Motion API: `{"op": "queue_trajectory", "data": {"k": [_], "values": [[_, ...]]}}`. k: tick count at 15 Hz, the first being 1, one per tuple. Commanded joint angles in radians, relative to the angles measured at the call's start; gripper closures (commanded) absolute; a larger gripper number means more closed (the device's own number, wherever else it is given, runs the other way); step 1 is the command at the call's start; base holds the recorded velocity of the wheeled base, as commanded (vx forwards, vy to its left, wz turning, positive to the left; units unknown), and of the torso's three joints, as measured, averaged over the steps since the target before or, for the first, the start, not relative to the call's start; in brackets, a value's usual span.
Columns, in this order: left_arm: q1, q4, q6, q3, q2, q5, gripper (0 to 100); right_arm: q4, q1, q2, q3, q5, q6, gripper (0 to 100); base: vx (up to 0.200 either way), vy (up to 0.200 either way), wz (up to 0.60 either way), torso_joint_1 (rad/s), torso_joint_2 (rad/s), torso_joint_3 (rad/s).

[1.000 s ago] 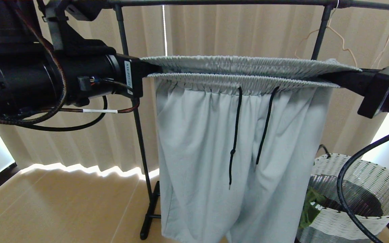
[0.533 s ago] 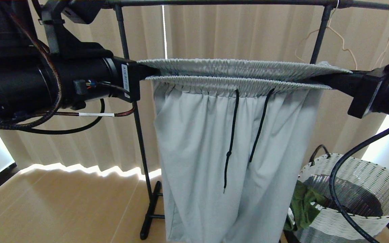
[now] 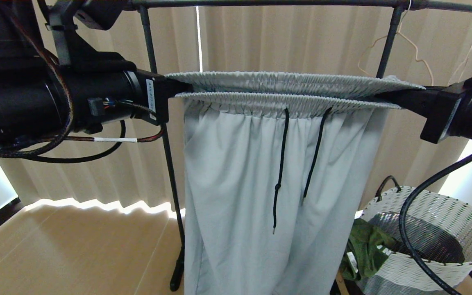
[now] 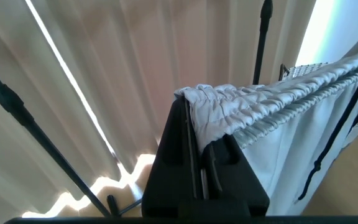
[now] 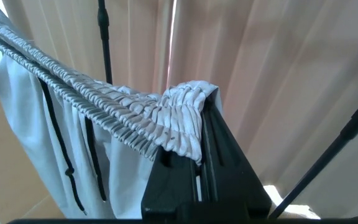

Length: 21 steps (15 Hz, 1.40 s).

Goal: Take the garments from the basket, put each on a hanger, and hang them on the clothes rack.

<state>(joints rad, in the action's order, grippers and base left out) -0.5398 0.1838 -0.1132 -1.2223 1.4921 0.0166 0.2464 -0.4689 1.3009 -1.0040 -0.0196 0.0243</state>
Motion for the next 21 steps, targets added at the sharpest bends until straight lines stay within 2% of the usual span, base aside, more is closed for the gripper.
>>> {"op": "queue_trajectory", "data": {"k": [1,2,9,13,15,21], "values": [[0.0,0.0,0.0,0.001,0.0,-0.001,100,0.002,0.0,0.001,0.002,0.0,0.0,100,0.0,0.0,0.0,0.0,0.0,0.0],[0.0,0.002,0.0,0.001,0.0,0.0,100,0.001,0.0,0.001,0.002,0.0,0.0,0,0.0,0.0,0.0,0.0,0.0,0.0],[0.006,0.003,-0.025,0.021,-0.001,-0.009,100,0.014,-0.002,-0.015,0.038,0.007,-0.004,0,0.0,0.0,0.0,0.0,0.0,0.0],[0.043,0.003,-0.031,0.021,0.005,-0.079,100,0.013,0.0,-0.083,0.094,0.202,-0.004,0,0.0,0.0,0.0,0.0,0.0,0.0],[0.046,0.003,-0.031,0.018,0.005,-0.099,100,0.013,0.0,-0.101,0.117,0.237,-0.003,0,0.0,0.0,0.0,0.0,0.0,0.0],[0.047,0.003,-0.031,0.037,-0.004,-0.11,100,0.01,0.009,-0.101,0.119,0.231,0.002,0,0.0,0.0,0.0,0.0,0.0,0.0]]}}
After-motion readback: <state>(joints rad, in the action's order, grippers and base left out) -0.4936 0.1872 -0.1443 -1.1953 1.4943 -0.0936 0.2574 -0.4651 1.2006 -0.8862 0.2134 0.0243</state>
